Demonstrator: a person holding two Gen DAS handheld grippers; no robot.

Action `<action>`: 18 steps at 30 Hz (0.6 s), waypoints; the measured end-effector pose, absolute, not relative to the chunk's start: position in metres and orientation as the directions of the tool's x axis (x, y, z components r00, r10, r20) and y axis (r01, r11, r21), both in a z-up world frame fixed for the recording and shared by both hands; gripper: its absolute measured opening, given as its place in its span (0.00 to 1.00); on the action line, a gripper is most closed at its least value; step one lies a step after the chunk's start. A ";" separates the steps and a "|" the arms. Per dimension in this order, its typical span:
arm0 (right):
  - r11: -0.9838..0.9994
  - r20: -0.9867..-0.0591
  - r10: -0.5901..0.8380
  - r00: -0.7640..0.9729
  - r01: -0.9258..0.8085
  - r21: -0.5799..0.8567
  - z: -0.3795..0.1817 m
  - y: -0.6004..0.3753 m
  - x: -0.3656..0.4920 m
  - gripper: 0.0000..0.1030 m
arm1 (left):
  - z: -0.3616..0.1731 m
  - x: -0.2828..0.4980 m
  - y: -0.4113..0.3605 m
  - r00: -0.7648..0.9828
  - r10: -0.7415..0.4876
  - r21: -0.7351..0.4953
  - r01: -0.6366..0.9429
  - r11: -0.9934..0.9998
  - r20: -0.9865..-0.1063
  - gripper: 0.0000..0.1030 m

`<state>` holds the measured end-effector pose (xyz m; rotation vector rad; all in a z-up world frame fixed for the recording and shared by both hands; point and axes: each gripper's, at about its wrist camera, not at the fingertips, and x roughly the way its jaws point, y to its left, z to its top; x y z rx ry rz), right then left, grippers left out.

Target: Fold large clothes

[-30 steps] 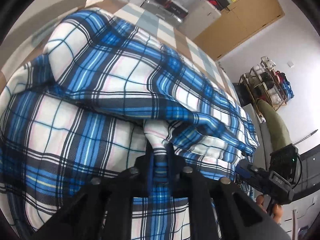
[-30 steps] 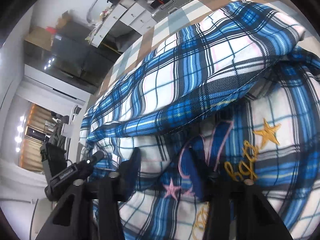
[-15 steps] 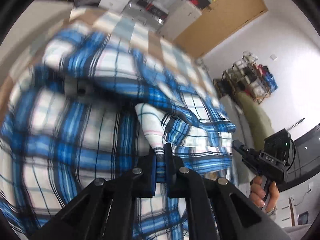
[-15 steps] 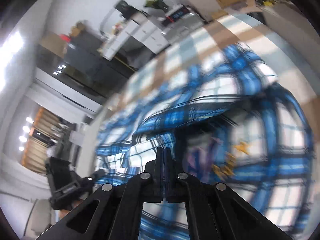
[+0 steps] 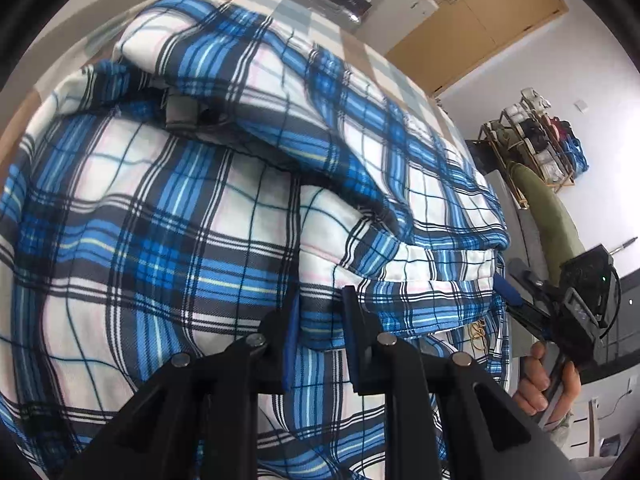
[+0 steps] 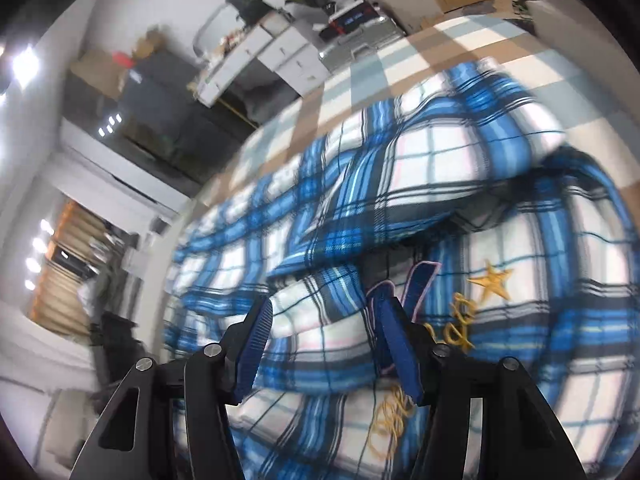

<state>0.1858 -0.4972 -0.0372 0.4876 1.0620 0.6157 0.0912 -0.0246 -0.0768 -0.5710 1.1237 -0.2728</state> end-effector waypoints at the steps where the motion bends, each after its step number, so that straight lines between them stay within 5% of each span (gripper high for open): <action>1: 0.744 -0.663 0.665 0.342 -0.234 0.626 -0.040 -0.492 0.187 0.34 | -0.076 0.091 -0.028 0.419 -0.479 -0.555 -0.075 0.828 -0.771 0.14; 3: 0.760 -0.685 0.649 0.331 -0.254 0.598 -0.041 -0.483 0.185 0.06 | -0.075 0.089 -0.028 0.428 -0.468 -0.545 -0.073 0.835 -0.774 0.14; 6: 0.715 -0.598 0.697 0.396 -0.320 0.621 -0.021 -0.489 0.167 0.05 | -0.072 0.087 -0.030 0.448 -0.444 -0.526 -0.071 0.847 -0.776 0.14; 9: 0.779 -0.697 0.625 0.350 -0.220 0.588 -0.042 -0.494 0.173 0.06 | -0.076 0.090 -0.029 0.439 -0.442 -0.523 -0.079 0.849 -0.782 0.14; 12: 0.803 -0.737 0.595 0.322 -0.195 0.563 -0.048 -0.497 0.173 0.18 | -0.068 0.088 -0.033 0.439 -0.394 -0.467 -0.068 0.882 -0.808 0.14; 14: 0.796 -0.711 0.605 0.359 -0.243 0.554 -0.026 -0.505 0.167 0.39 | -0.050 0.082 -0.033 0.460 -0.318 -0.383 -0.052 0.922 -0.829 0.17; 17: 0.830 -0.678 0.558 0.478 -0.305 0.467 0.014 -0.522 0.157 0.45 | -0.013 0.065 -0.029 0.567 -0.270 -0.313 0.022 0.949 -0.778 0.30; 18: 0.841 -0.667 0.541 0.512 -0.317 0.439 0.024 -0.526 0.158 0.45 | 0.002 0.062 -0.028 0.613 -0.254 -0.288 0.046 0.957 -0.748 0.44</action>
